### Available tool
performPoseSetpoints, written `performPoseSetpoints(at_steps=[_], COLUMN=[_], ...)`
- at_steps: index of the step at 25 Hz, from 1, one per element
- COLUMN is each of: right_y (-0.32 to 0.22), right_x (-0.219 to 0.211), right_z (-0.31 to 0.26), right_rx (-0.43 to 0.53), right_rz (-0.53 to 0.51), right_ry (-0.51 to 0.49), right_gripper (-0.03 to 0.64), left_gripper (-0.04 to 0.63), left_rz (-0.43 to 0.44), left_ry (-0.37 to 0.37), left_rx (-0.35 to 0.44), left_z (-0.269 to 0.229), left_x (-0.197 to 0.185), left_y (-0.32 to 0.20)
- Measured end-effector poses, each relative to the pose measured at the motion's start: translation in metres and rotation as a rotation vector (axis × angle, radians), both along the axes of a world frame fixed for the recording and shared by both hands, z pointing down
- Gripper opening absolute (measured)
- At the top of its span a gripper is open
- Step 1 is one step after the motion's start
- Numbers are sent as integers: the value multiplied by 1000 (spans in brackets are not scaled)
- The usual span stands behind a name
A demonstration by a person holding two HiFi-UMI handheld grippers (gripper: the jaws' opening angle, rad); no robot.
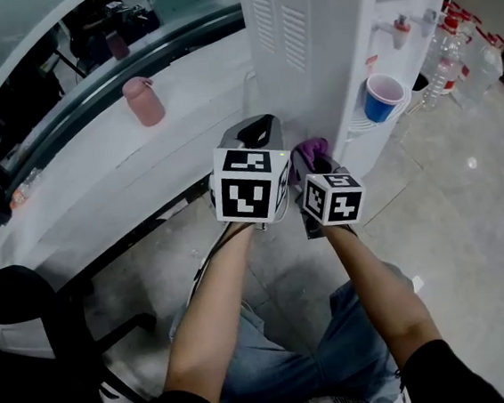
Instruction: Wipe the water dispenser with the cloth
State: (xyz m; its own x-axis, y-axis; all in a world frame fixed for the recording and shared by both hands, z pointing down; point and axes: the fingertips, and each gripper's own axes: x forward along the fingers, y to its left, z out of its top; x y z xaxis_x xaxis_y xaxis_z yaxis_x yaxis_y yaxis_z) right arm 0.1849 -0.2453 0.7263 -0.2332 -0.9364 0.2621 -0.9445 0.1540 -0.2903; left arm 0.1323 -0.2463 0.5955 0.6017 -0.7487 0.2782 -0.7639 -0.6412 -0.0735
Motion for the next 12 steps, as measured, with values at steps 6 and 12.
performPoseSetpoints(at_steps=[6,12], right_y=[-2,-1], right_x=[3,6], right_z=[57,105], right_rx=[-98,-192], right_rz=[11,11], right_ry=[30,73], right_gripper=[43,43], left_gripper=[28,28], left_rz=[33,34], left_ry=[1,24], left_rx=[-23,-30], left_z=[11,8], left_x=[10,7], left_y=[2,0])
